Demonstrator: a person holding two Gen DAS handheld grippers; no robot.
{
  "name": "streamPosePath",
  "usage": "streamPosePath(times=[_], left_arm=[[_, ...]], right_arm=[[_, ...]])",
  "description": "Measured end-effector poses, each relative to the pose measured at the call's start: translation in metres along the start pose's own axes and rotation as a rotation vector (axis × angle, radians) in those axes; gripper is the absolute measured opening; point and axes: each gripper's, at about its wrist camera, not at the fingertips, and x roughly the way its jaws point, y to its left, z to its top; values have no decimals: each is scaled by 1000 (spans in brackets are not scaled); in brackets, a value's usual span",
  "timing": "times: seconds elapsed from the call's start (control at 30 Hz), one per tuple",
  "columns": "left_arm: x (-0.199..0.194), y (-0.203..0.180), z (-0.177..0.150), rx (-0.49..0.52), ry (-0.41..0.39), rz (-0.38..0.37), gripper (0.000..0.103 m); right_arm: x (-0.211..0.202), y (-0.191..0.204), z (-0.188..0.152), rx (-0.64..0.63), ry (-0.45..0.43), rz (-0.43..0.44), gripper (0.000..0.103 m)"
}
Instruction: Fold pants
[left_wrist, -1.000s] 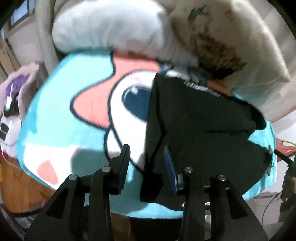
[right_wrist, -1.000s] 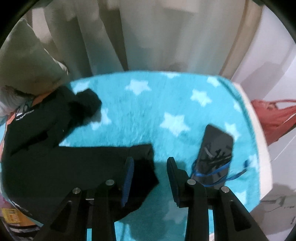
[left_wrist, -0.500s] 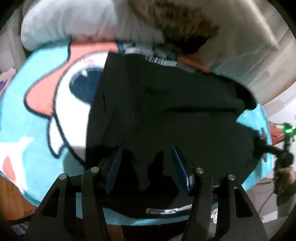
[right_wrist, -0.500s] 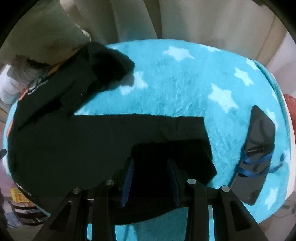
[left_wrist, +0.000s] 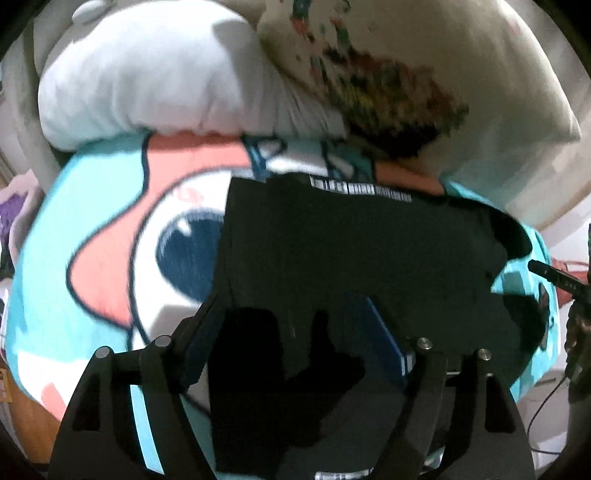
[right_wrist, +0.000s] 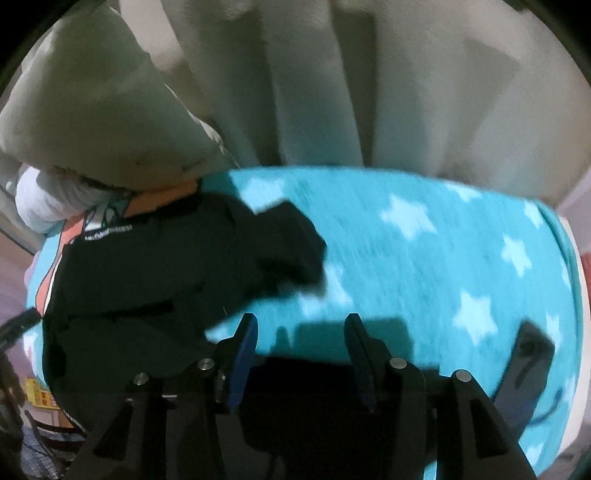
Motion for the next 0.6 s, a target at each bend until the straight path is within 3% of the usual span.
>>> streamPosePath(times=[0.13,0.27,0.6], left_arm=[[13,1,21,44,6,33,78],[27,6,36,83,4,54,78],[72,33,88,126,23,42,78]], right_arm=[[8,10,26,-29,-27,7,51],[20,16,44,-46,-29,27,63],[62,31,71,-135,32,66,65]])
